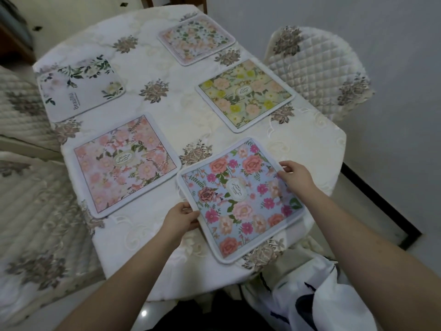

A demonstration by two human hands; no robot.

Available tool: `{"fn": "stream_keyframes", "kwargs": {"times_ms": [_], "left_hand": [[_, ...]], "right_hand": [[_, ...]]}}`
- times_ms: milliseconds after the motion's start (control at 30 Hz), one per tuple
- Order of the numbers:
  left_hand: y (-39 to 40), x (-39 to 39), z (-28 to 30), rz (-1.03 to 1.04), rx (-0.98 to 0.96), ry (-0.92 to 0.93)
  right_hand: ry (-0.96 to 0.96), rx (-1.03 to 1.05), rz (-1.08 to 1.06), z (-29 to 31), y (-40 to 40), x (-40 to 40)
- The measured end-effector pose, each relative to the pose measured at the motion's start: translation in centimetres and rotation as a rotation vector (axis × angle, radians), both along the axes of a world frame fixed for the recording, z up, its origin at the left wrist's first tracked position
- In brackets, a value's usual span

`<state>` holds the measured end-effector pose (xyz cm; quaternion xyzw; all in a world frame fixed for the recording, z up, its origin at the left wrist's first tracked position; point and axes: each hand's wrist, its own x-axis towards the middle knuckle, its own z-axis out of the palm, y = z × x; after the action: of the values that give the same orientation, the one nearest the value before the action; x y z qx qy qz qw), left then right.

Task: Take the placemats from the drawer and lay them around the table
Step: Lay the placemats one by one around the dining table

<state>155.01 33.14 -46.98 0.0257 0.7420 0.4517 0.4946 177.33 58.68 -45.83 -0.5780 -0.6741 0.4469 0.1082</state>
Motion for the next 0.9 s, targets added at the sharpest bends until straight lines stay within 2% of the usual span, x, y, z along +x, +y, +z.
{"fn": "stream_keyframes", "kwargs": {"times_ms": [167, 500, 600, 667, 767, 900], "left_hand": [[0.3, 0.3, -0.9, -0.062, -0.024, 0.07], [0.2, 0.0, -0.7, -0.376, -0.204, 0.356], [0.2, -0.9, 0.1, -0.475, -0.287, 0.523], [0.2, -1.8, 0.9, -0.427, -0.321, 0.681], [1.2, -2.6, 1.5, -0.361, -0.211, 0.79], [4.6, -3.0, 0.7, -0.471, 0.003, 0.967]], "right_hand": [[-0.034, 0.064, 0.018, -1.4, 0.3, 0.2], [-0.1, 0.222, 0.088, -3.4, 0.6, 0.7], [-0.122, 0.303, 0.025, -3.5, 0.7, 0.4], [-0.141, 0.331, 0.009, -3.2, 0.4, -0.4], [-0.114, 0.349, 0.08, -2.8, -0.6, -2.4], [-0.083, 0.383, 0.32, -3.1, -2.2, -7.0]]}}
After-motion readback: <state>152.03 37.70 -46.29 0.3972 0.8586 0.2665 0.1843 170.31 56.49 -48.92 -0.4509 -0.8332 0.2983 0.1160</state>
